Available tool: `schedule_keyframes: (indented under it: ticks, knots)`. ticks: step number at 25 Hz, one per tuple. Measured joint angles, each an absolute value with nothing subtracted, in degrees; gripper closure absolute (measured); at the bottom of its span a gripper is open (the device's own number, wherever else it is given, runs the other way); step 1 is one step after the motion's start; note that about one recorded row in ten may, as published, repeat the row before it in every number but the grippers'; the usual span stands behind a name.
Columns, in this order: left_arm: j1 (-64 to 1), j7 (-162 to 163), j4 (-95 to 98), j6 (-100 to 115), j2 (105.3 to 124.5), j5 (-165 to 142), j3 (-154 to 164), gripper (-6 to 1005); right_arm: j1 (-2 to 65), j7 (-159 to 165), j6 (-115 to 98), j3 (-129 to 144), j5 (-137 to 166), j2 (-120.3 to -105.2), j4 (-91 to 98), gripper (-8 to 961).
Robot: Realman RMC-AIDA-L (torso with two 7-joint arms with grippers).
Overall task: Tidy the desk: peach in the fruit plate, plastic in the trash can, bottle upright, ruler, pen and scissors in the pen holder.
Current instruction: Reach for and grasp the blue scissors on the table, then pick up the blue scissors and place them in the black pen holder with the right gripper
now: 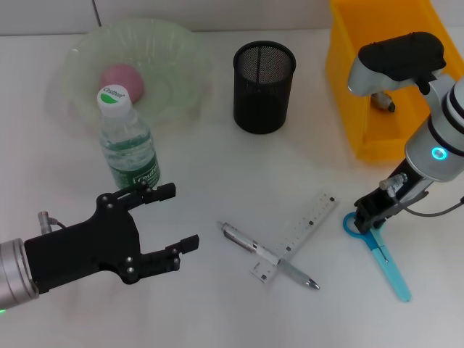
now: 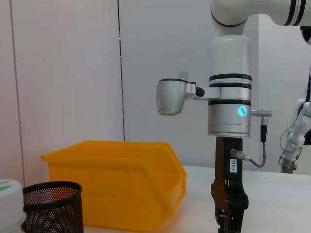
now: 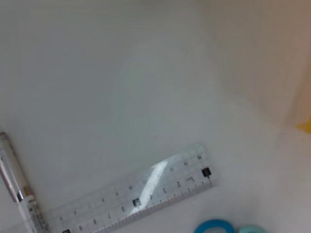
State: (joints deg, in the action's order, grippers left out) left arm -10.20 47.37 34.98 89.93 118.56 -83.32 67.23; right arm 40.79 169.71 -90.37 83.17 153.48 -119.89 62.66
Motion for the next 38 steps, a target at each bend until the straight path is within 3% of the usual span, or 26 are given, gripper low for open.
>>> schedule_keyframes:
  ticks: [26,38]
  knots:
    - [-10.5,47.4,35.0,89.4,118.56,-83.3,67.6,200,42.0,169.7,-88.3,81.3,154.7,-119.98,58.9,751]
    - [-10.4,47.4,35.0,89.2,118.56,-83.3,67.5,200,42.2,169.5,-88.8,81.8,155.2,-119.88,58.6,835]
